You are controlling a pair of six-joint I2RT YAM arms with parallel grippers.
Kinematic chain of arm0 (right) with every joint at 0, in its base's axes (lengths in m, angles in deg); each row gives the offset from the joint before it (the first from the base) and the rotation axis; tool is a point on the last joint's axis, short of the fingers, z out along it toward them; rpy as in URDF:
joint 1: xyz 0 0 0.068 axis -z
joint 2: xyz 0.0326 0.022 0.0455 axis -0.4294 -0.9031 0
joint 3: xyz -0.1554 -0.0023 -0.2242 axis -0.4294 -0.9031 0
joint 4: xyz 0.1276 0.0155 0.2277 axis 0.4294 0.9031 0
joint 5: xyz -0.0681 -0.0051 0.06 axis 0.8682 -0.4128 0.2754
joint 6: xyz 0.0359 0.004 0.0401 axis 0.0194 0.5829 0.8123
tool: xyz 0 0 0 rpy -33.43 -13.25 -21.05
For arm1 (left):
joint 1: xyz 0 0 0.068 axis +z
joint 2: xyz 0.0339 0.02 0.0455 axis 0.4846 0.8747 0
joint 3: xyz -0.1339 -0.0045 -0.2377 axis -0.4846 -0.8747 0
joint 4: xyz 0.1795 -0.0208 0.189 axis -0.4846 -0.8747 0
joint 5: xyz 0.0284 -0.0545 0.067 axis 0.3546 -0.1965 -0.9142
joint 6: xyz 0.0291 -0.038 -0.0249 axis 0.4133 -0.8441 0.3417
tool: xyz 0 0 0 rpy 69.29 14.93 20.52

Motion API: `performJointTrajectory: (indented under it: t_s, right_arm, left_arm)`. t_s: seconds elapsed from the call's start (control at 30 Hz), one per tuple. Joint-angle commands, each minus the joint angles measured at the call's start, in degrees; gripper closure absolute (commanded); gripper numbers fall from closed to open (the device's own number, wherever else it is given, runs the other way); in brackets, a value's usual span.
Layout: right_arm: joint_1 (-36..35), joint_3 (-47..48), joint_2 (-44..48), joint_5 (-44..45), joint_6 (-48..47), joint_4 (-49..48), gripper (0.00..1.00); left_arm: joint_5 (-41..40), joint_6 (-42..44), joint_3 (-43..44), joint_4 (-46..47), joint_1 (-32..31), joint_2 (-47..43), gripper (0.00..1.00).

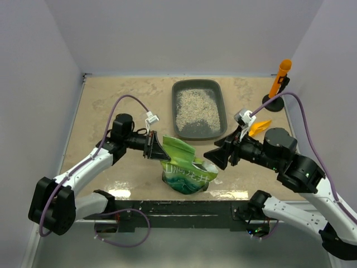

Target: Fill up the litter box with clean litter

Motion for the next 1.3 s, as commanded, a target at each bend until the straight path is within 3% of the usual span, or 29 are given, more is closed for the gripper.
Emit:
performJointTrajectory:
  t_s: [0.0, 0.13, 0.4, 0.73, 1.27]
  right_arm:
    - [0.0, -3.0, 2.5, -2.8, -1.4, -2.7, 0.26]
    - [0.0, -10.6, 10.8, 1.4, 4.1, -3.8, 0.2]
    - [0.0, -23.8, 24.8, 2.6, 14.0, -9.1, 0.14]
    - [0.0, -34.2, 23.6, -5.8, 15.2, -23.5, 0.05]
    - [0.0, -40.1, 19.1, -8.8, 10.0, -28.9, 0.02]
  left_arm:
    - [0.8, -8.3, 2.9, 11.0, -3.7, 1.6, 1.0]
    - [2.3, -9.8, 3.3, 13.3, -4.1, 1.4, 1.0]
    - [5.1, 3.2, 5.0, -2.0, -1.4, 1.5, 1.0]
    - [8.6, 10.7, 9.4, -8.1, 1.9, 1.5, 1.0]
    - [8.9, 11.3, 10.7, -8.5, 3.5, 2.6, 1.0]
